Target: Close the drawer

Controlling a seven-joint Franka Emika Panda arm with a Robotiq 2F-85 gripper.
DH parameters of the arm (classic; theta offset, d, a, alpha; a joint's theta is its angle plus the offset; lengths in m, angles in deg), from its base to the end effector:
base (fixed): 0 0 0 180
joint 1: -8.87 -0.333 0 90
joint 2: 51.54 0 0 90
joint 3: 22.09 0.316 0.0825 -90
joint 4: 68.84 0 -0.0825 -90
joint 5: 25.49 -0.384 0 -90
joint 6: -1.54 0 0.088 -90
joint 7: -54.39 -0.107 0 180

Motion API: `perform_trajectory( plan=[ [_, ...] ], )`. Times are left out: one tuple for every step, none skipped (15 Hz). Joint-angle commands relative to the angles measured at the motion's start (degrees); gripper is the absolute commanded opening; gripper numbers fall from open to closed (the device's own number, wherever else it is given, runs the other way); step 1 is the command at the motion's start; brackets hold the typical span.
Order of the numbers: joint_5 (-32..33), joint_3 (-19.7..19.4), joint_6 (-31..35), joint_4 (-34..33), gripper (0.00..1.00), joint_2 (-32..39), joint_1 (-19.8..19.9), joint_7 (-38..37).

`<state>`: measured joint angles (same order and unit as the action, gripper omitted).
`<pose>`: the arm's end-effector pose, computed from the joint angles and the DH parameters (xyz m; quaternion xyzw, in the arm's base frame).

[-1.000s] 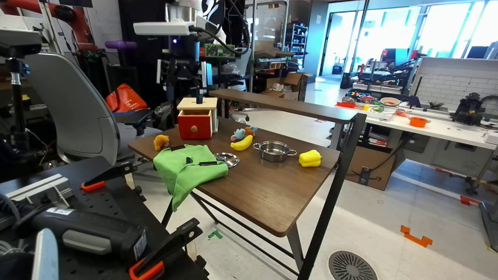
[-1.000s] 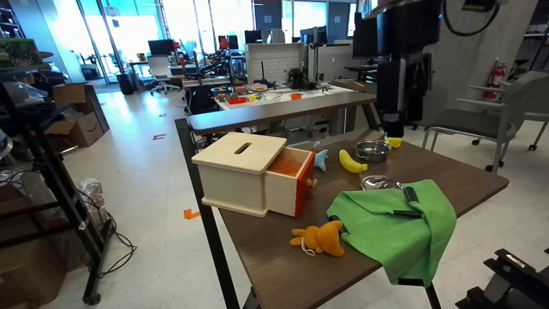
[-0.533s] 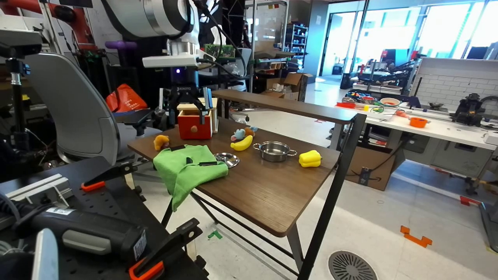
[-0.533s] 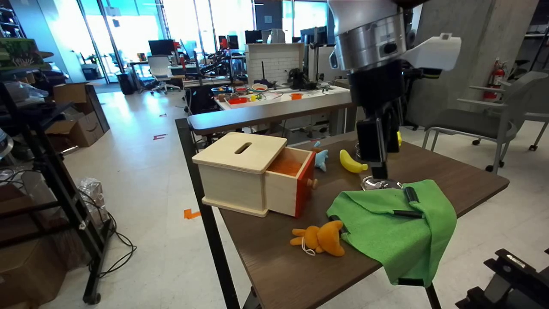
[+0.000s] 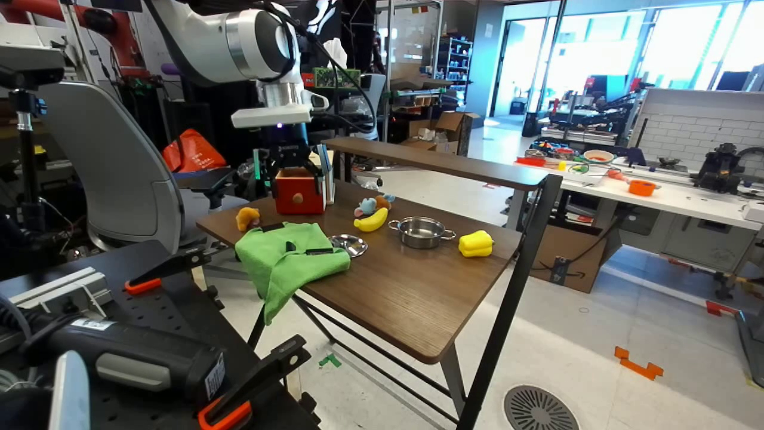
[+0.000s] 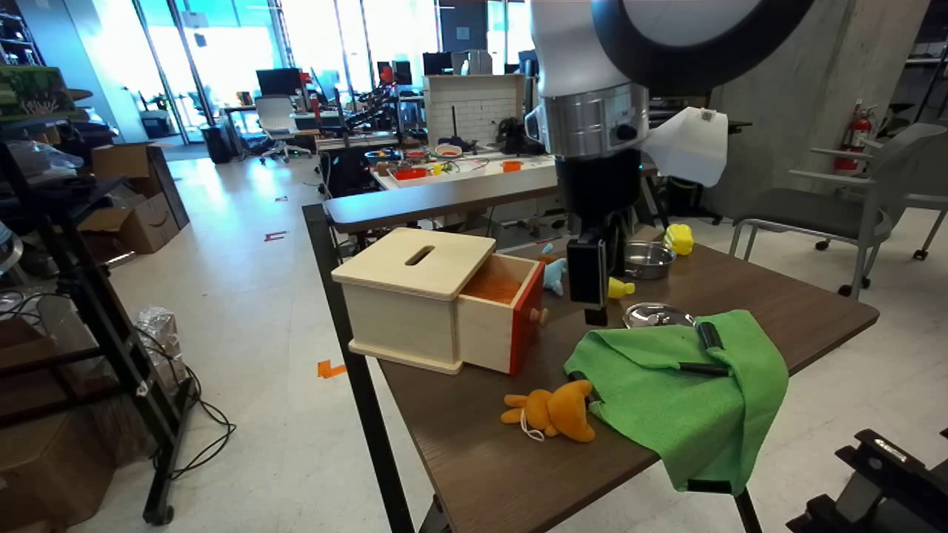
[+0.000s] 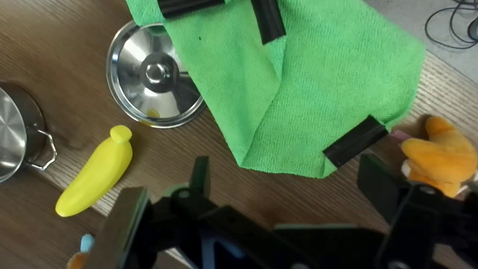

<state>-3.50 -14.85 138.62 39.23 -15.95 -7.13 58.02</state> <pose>0.5731 0.2400 0.1681 0.9268 0.3623 -0.0348 0.0926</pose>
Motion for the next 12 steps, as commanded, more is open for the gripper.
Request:
perform_trajectory(
  plan=[
    [0.4, 0.1, 5.2, -0.4, 1.00, 1.3, -0.1, 2.7],
    [-0.1, 0.5, 6.8, 0.1, 1.00, 1.3, 0.3, 3.6],
    [-0.6, 0.9, 8.2, 0.4, 1.00, 1.3, 0.7, 4.8],
    [-1.1, 1.4, 9.5, 0.8, 1.00, 1.3, 1.1, 5.8],
    [-1.7, 2.0, 10.6, 1.1, 1.00, 1.2, 1.6, 7.1],
    [-2.5, 2.7, 11.2, 1.2, 1.00, 1.2, 2.1, 8.4],
    [-3.3, 3.5, 11.5, 1.2, 1.00, 1.2, 2.6, 9.8],
    [-4.5, 4.4, 11.5, 1.1, 1.00, 1.3, 3.3, 11.3],
    [-5.9, 5.4, 10.9, 0.7, 1.00, 1.6, 4.2, 13.0],
    [-7.4, 6.3, 10.5, 0.5, 1.00, 1.8, 5.0, 14.6],
    [-9.0, 7.3, 9.6, 0.2, 1.00, 1.9, 5.9, 16.5],
    [-10.3, 7.7, 9.5, 0.0, 1.00, 2.1, 6.5, 17.6]
  ],
)
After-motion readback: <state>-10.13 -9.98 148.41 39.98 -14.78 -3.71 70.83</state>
